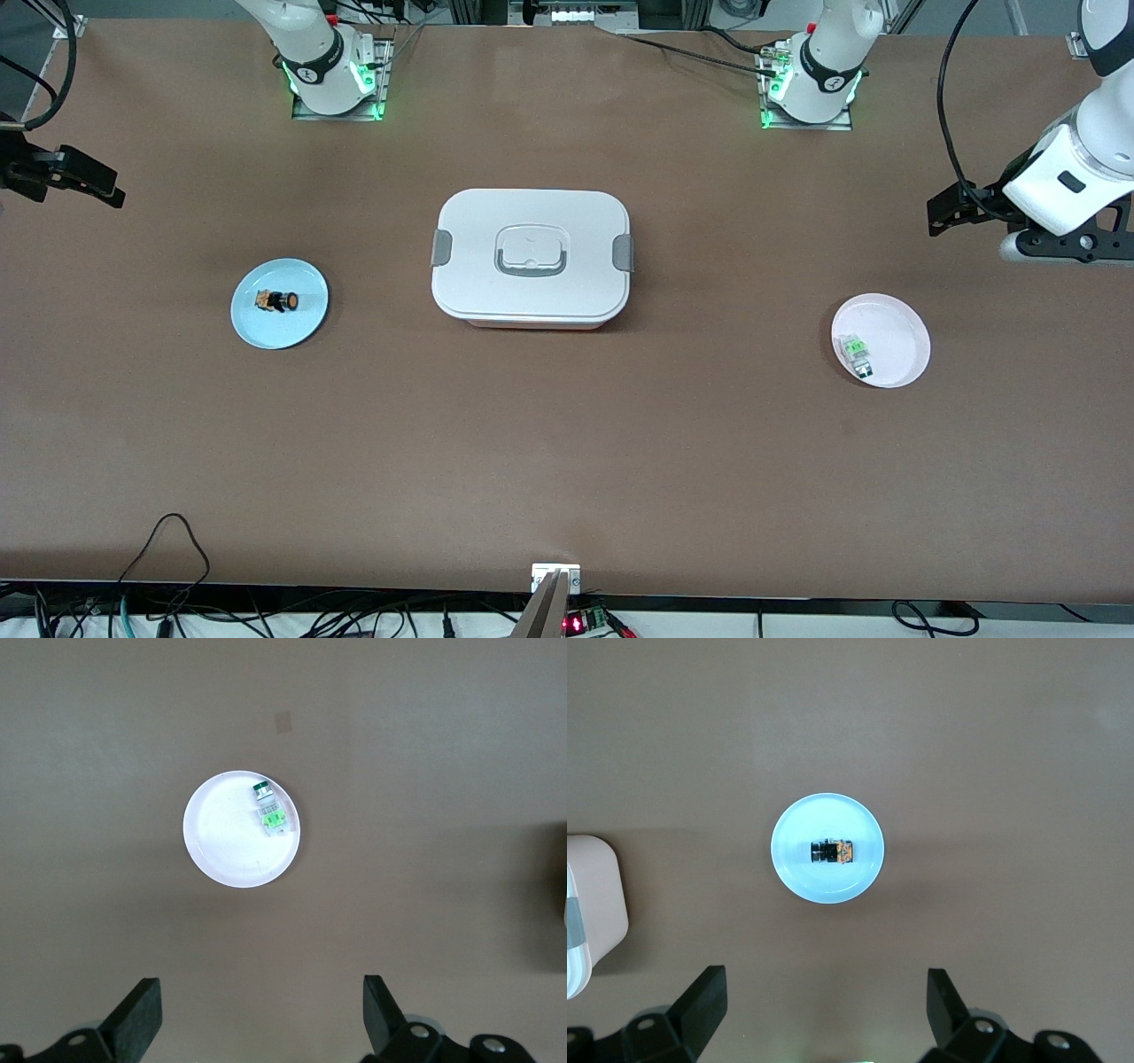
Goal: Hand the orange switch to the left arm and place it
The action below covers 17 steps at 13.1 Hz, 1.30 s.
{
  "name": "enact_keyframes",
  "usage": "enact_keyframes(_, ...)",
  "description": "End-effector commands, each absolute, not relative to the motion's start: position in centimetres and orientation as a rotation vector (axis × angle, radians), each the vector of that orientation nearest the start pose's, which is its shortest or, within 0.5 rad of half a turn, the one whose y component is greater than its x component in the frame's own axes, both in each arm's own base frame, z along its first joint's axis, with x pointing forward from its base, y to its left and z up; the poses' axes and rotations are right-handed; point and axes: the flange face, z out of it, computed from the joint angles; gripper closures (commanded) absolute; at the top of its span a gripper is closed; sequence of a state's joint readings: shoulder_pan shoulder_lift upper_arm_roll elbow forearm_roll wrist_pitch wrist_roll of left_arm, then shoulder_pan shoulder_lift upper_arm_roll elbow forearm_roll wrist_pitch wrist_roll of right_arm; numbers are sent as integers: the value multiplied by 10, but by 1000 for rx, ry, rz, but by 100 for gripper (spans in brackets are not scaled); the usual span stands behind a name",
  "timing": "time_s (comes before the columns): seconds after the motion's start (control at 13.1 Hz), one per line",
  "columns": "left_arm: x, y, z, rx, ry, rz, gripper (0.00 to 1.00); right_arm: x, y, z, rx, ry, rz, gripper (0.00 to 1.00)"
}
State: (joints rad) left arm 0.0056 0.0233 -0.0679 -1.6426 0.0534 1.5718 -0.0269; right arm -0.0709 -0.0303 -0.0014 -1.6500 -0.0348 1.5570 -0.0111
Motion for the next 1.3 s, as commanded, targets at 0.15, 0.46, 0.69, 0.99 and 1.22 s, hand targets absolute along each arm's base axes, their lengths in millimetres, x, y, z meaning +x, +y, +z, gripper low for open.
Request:
enact_keyframes(0.15, 557, -25, 584, -3104, 68, 149, 0, 545, -44, 599, -3157, 84, 130, 0)
enact_keyframes(0.46, 557, -26, 584, -3105, 68, 149, 0, 546, -38, 594, -3156, 70, 149, 0)
enact_keyframes(0.69, 557, -26, 585, -3106, 68, 144, 0, 555, -32, 575, -3151, 47, 192, 0)
enact_keyframes(0.99, 557, -27, 585, -3106, 71, 144, 0, 571, -29, 543, -3145, 39, 257, 0)
enact_keyframes(1.22, 557, -26, 585, -3106, 68, 146, 0, 588, -31, 517, -3147, 39, 248, 0)
